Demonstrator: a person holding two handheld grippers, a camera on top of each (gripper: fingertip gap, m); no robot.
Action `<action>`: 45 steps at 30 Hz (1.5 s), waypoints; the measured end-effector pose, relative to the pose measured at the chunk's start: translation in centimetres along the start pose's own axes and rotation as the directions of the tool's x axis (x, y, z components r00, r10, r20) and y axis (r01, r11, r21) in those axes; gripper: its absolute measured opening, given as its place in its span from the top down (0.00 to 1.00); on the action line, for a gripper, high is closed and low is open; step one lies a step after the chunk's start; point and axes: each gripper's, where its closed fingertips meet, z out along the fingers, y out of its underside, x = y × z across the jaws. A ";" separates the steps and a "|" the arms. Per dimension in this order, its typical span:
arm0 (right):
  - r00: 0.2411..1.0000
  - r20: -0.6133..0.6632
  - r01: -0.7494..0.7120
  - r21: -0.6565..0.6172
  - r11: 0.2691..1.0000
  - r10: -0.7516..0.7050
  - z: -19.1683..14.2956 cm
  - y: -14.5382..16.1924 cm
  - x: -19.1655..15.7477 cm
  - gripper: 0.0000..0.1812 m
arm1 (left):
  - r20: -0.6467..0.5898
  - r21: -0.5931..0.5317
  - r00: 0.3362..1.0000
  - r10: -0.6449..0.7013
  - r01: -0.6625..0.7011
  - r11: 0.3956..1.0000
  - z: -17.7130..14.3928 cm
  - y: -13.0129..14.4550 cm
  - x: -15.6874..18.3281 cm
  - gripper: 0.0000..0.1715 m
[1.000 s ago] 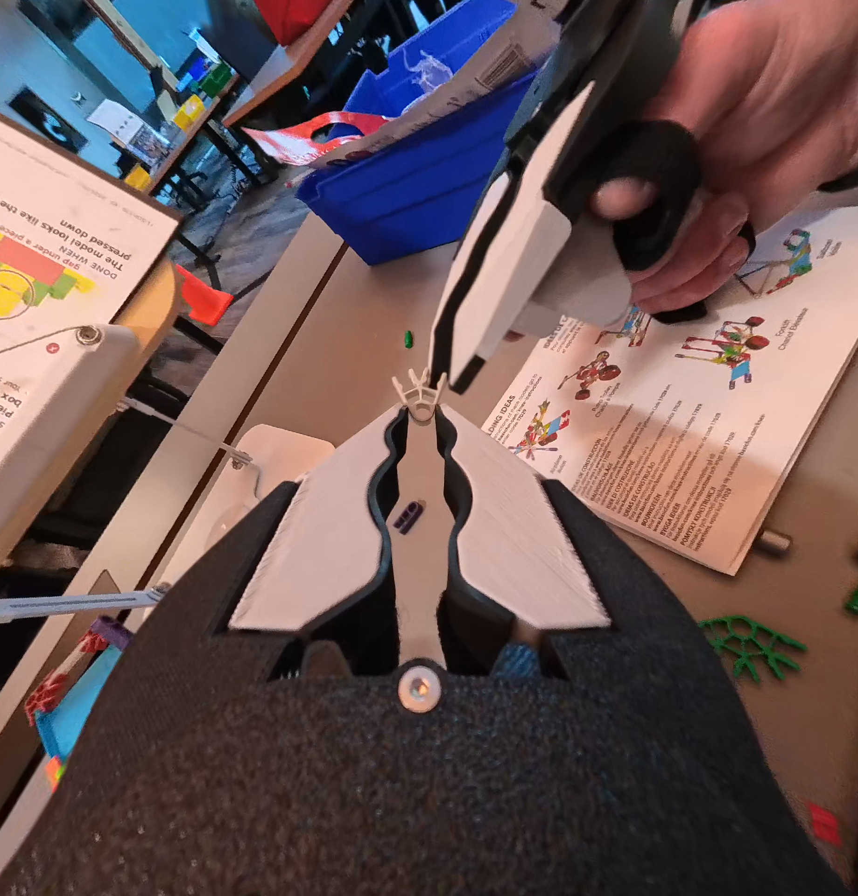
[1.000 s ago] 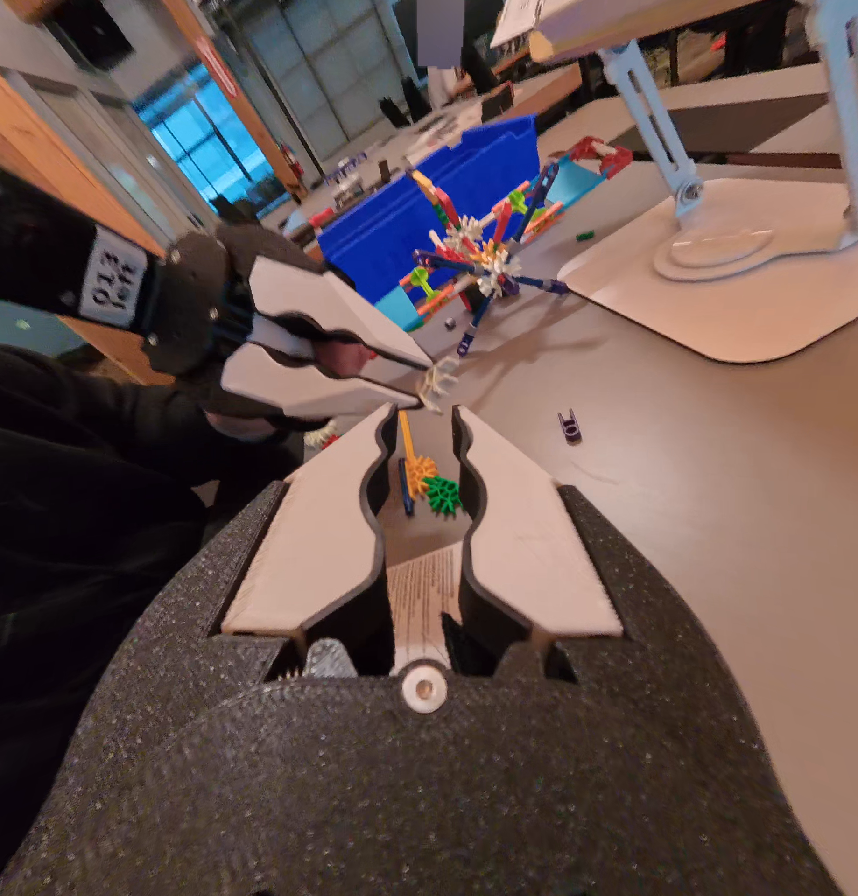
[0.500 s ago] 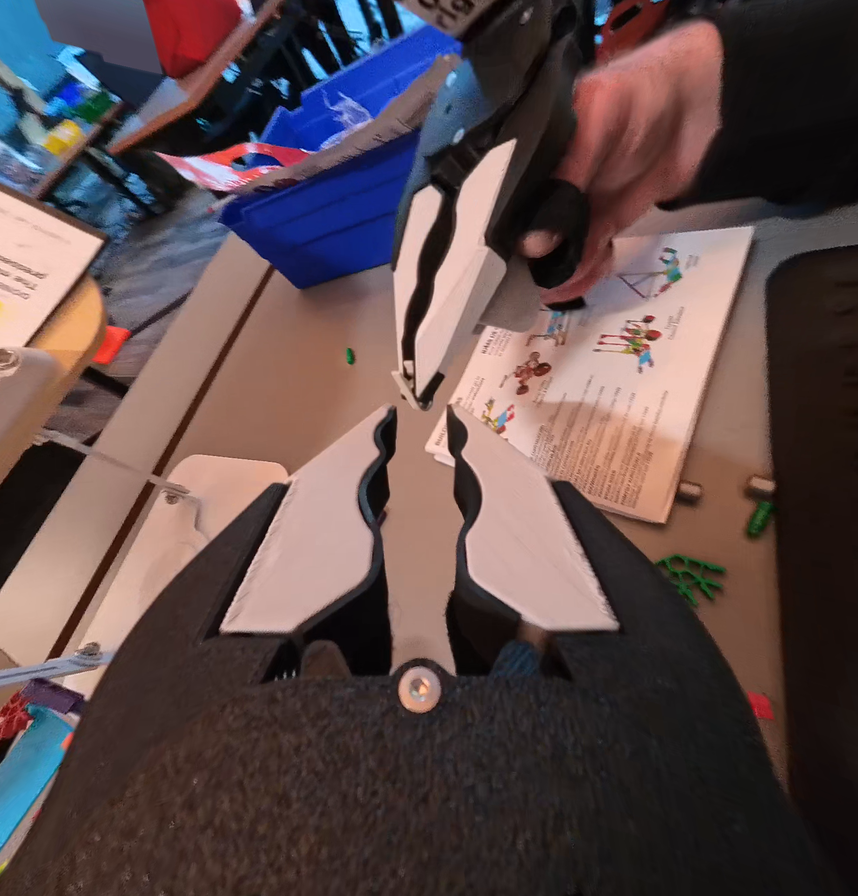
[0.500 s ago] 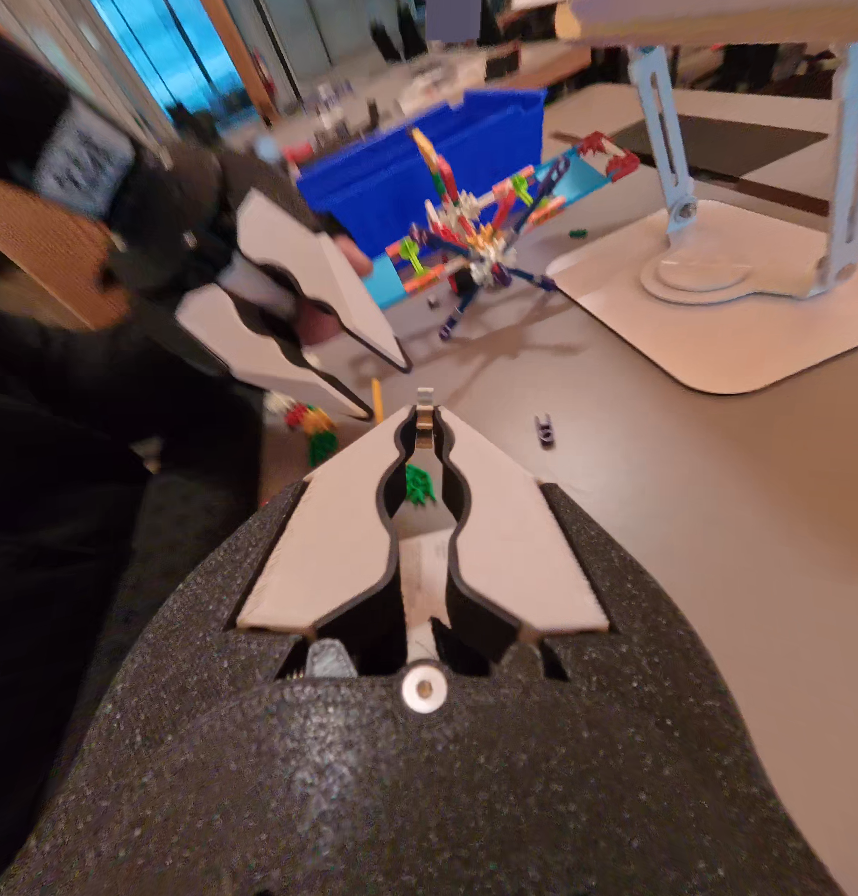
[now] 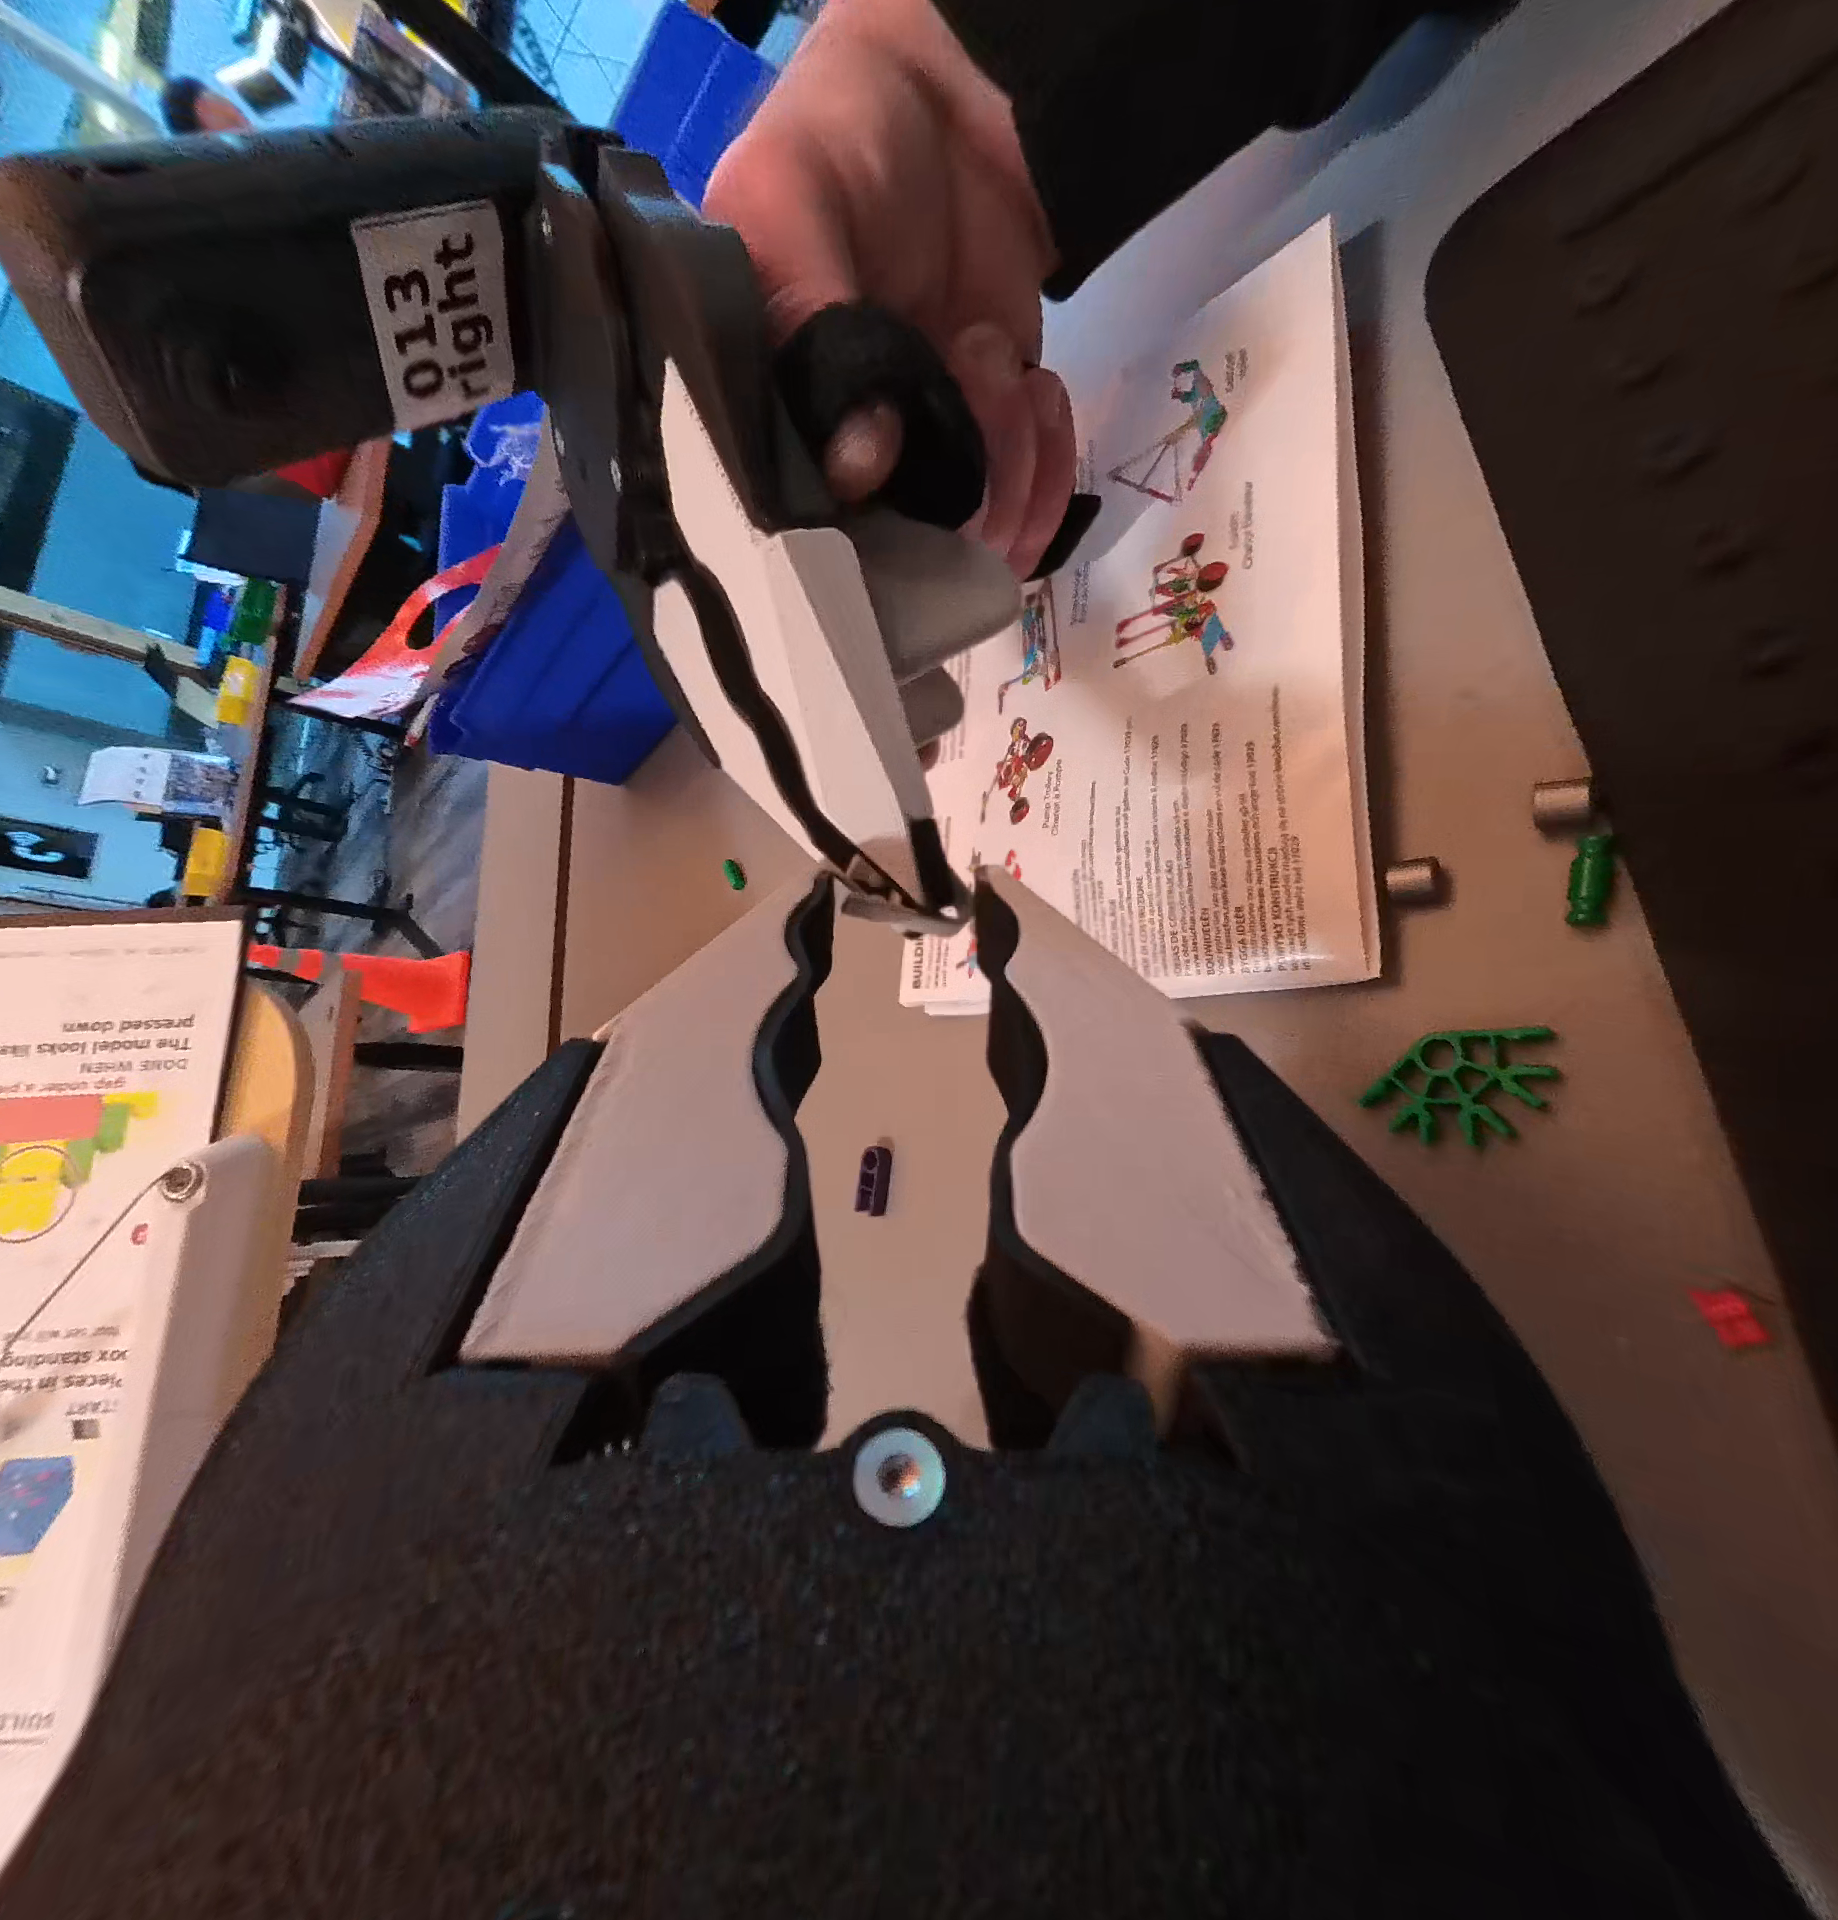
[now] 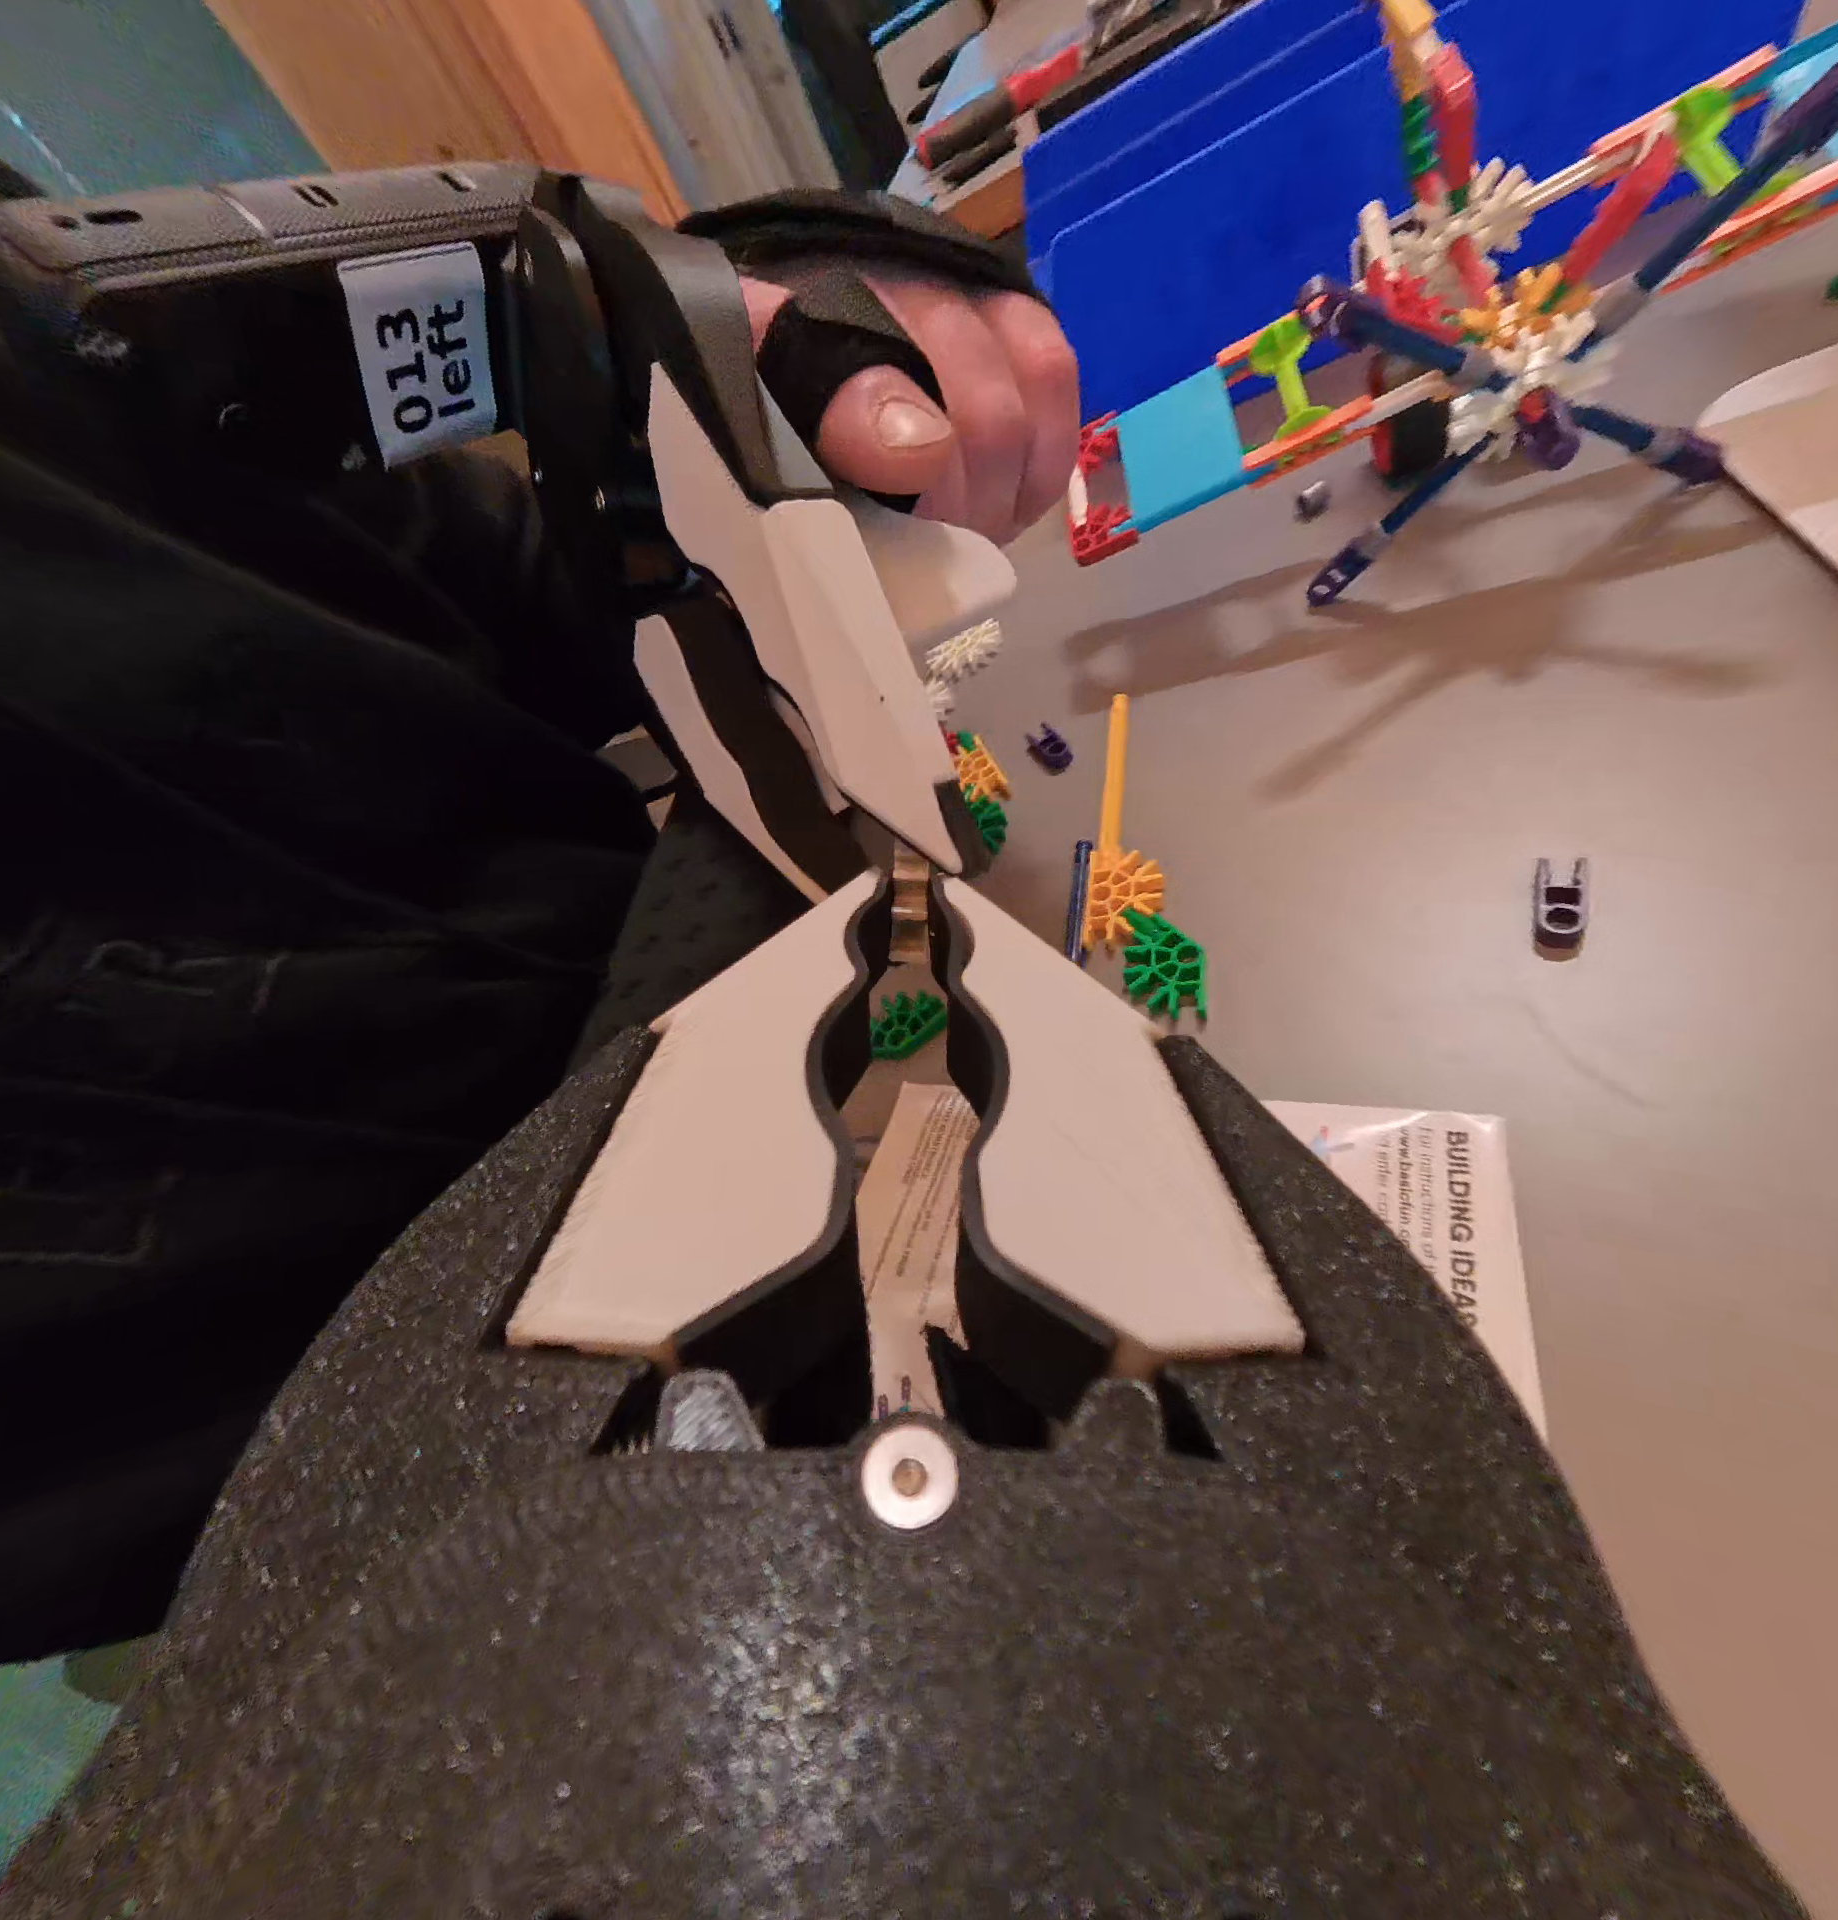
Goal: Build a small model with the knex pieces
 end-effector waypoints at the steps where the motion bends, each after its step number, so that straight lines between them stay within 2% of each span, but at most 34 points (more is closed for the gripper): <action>1: 1.000 0.002 -0.010 0.013 1.000 0.010 0.0 -0.2 0.1 0.97 | 0.023 0.000 1.000 0.011 -0.011 1.000 -0.1 0.1 -0.2 0.85; 4: 0.999 0.019 -0.043 0.093 0.995 0.041 -0.2 -1.5 0.2 0.97 | 0.117 0.017 0.993 0.013 -0.015 1.000 -0.5 0.0 -1.5 0.86; 6: 0.997 -0.015 -0.071 0.164 0.984 0.075 -0.4 -2.7 1.1 0.96 | 0.215 0.001 0.976 -0.024 0.025 1.000 -0.8 0.6 -3.2 0.86; 8: 0.993 -0.052 -0.093 0.207 0.974 0.105 -0.7 -3.4 2.0 0.87 | 0.277 0.019 0.959 -0.067 0.064 0.998 -1.2 0.8 -4.4 0.86; 10: 0.992 -0.048 -0.098 0.250 0.963 0.113 -0.8 -4.1 2.1 0.87 | 0.326 0.031 0.941 -0.090 0.085 0.996 -1.3 0.7 -5.1 0.86; 12: 0.994 -0.062 -0.068 0.277 0.959 0.089 -1.0 -4.6 2.0 0.96 | 0.374 0.016 0.922 -0.098 0.099 0.995 -1.2 1.0 -5.7 0.86; 13: 0.993 -0.090 -0.054 0.273 0.960 0.082 -1.0 -4.7 2.3 0.96 | 0.376 0.012 0.921 -0.105 0.108 0.994 -1.2 1.2 -5.8 0.86; 17: 0.984 -0.161 -0.044 0.174 0.984 0.072 -1.0 -3.7 3.3 0.97 | 0.228 -0.044 0.962 -0.153 0.167 0.985 -0.6 2.9 -4.4 0.86; 19: 0.986 -0.154 -0.048 0.054 0.997 0.056 -0.2 -2.3 3.3 0.97 | 0.128 -0.093 0.971 -0.203 0.215 0.972 -0.5 3.9 -2.8 0.92; 21: 0.983 -0.182 -0.014 -0.088 0.996 -0.003 0.6 -0.9 3.8 0.97 | 0.048 -0.150 0.964 -0.261 0.265 0.952 -0.4 5.0 -1.0 0.92; 23: 0.984 -0.171 0.001 -0.239 0.971 -0.043 1.3 1.0 4.1 0.97 | -0.068 -0.215 0.943 -0.326 0.305 0.928 -0.1 6.3 1.8 0.90; 26: 0.988 -0.149 -0.013 -0.391 0.920 -0.049 2.1 3.2 4.9 0.97 | -0.136 -0.274 0.898 -0.419 0.372 0.887 0.5 7.7 4.2 0.87; 29: 0.994 -0.093 -0.001 -0.504 0.864 -0.053 2.8 4.9 4.9 0.97 | -0.164 -0.266 0.858 -0.486 0.436 0.860 1.0 7.7 4.8 0.86; 32: 0.995 -0.080 0.005 -0.610 0.792 -0.067 2.9 6.8 5.5 0.97 | -0.188 -0.324 0.817 -0.545 0.472 0.820 1.2 8.4 5.5 0.84; 34: 0.996 -0.067 -0.003 -0.635 0.772 -0.051 3.5 7.5 5.9 0.97 | -0.191 -0.353 0.783 -0.592 0.508 0.786 1.2 9.1 5.9 0.83; 37: 0.996 -0.080 -0.016 -0.622 0.783 -0.043 3.7 7.1 6.4 0.96 | -0.196 -0.369 0.724 -0.661 0.570 0.734 1.2 9.5 6.1 0.82; 40: 0.985 -0.151 -0.026 -0.609 0.793 -0.084 2.9 6.4 7.2 0.88 | -0.171 -0.378 0.704 -0.689 0.599 0.706 1.2 9.8 5.9 0.77; 43: 0.974 -0.191 -0.008 -0.578 0.816 -0.126 2.2 5.2 7.1 0.88 | -0.163 -0.374 0.724 -0.670 0.583 0.721 1.1 9.6 5.6 0.78; 45: 0.968 -0.179 0.036 -0.590 0.807 -0.174 2.0 5.1 6.2 0.89 | -0.220 -0.343 0.729 -0.648 0.564 0.751 0.9 8.2 6.0 0.79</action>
